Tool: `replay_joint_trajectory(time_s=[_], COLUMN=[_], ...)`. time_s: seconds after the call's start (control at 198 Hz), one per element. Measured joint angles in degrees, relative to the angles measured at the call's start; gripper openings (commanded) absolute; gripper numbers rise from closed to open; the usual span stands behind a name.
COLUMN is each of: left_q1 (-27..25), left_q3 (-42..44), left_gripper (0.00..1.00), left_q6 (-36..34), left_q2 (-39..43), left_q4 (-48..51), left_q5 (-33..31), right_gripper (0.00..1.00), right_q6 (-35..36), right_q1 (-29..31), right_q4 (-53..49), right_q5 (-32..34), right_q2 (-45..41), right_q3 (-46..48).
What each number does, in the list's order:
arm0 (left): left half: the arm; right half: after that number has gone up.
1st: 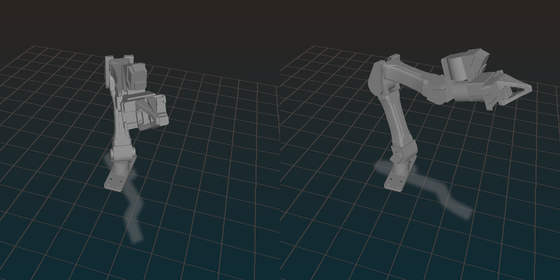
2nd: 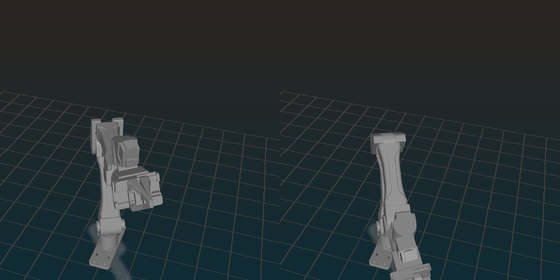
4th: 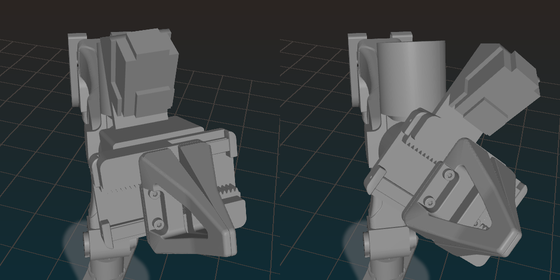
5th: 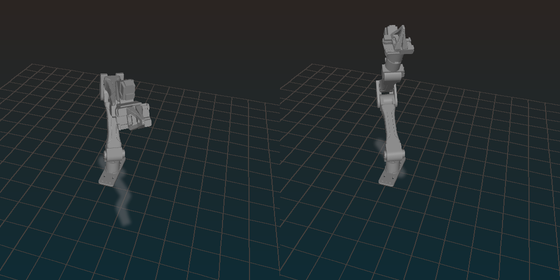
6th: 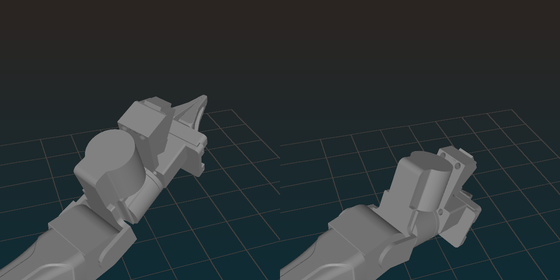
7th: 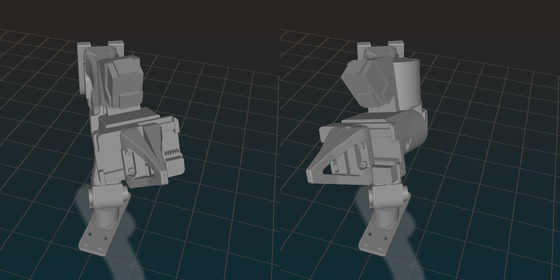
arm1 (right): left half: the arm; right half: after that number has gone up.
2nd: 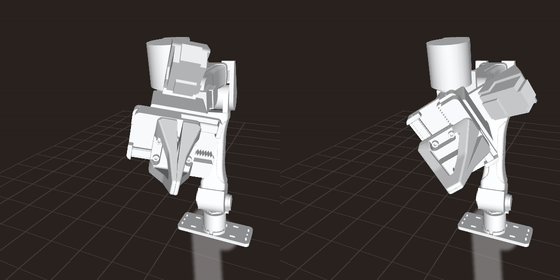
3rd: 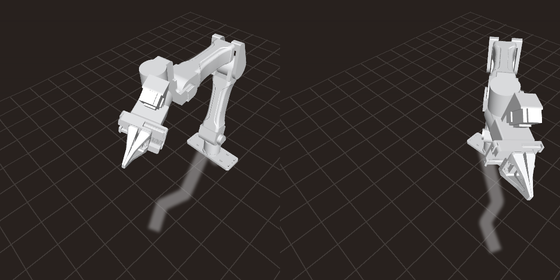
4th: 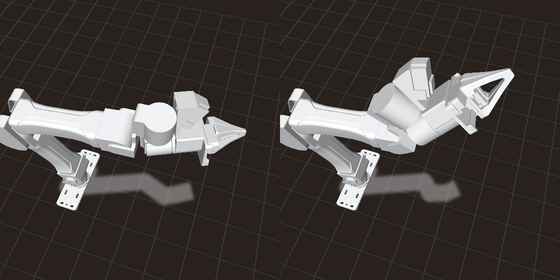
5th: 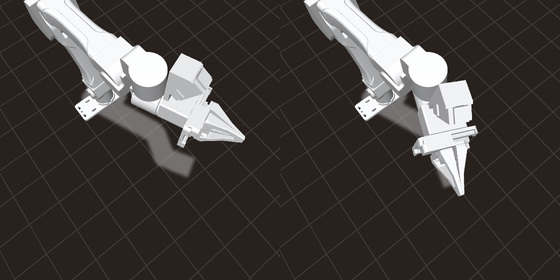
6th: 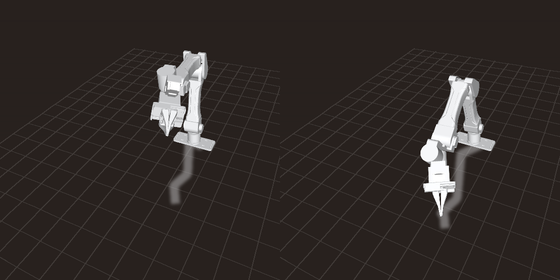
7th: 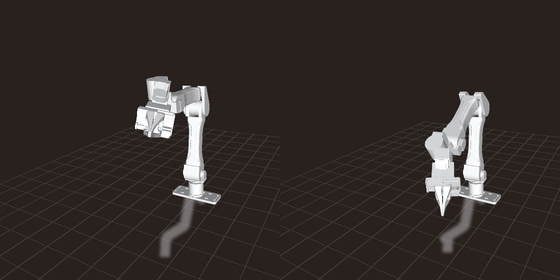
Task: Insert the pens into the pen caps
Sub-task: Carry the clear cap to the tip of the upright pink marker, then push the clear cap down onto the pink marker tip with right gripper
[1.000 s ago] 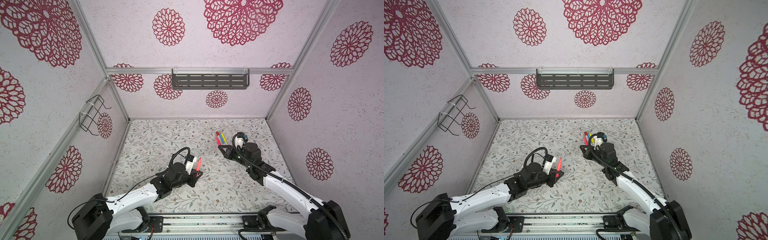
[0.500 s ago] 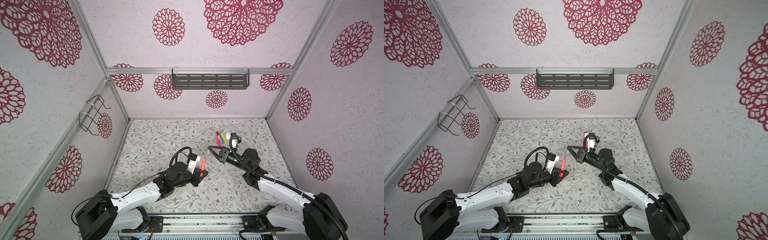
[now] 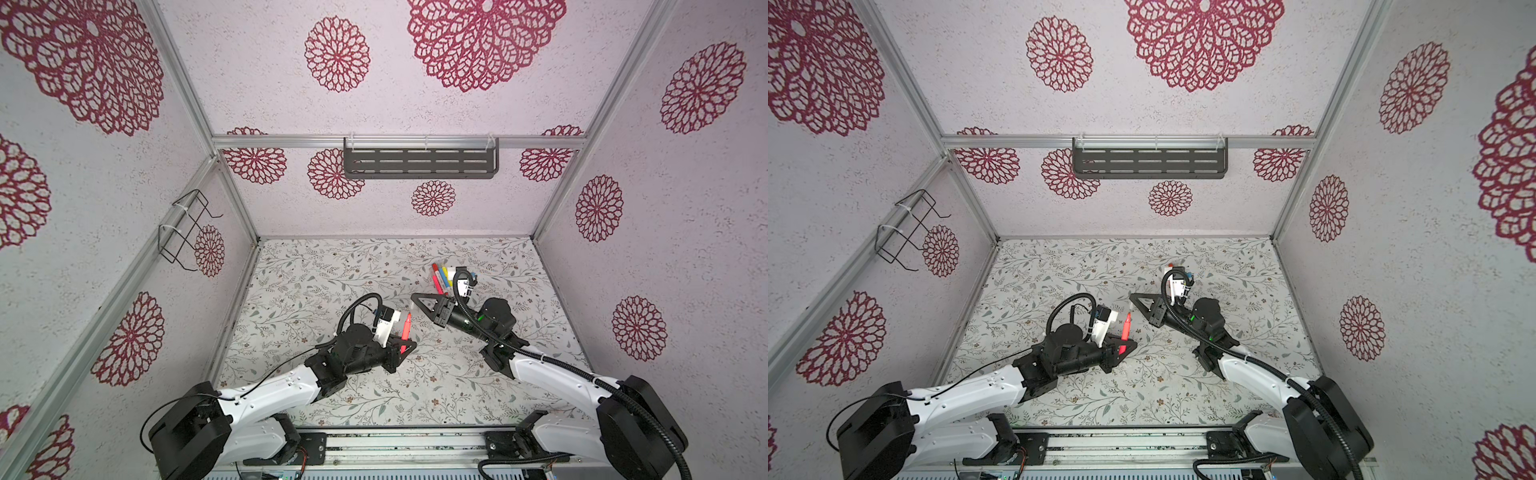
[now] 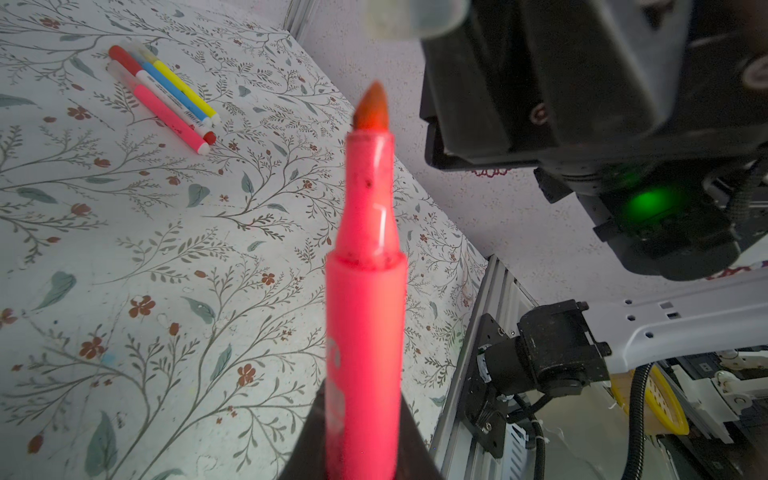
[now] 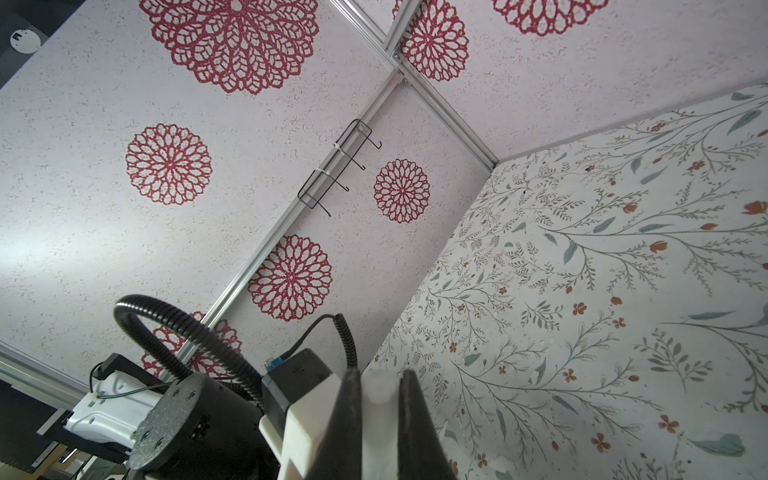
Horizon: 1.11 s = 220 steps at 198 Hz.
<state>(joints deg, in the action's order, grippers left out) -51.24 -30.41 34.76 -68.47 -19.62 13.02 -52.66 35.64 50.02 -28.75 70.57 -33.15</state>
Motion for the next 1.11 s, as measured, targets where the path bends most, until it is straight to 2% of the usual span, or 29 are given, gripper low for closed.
replay_joint_trajectory(time_s=[0.703,1.112], left_q1=[-0.2,-0.3], left_q3=[-0.4,-0.4], left_gripper=[0.00,0.00], left_q6=[-0.2,0.7], left_q2=[4.3,6.2], left_q4=[4.3,3.9], left_q5=[-1.1,1.7], right_gripper=[0.02,0.04], right_q6=[0.7,2.6], right_q1=[4.0,6.7], right_q4=[2.7,11.4], right_q5=[0.2,2.7], right_q2=[0.2,-1.5], right_q3=[2.1,6.5])
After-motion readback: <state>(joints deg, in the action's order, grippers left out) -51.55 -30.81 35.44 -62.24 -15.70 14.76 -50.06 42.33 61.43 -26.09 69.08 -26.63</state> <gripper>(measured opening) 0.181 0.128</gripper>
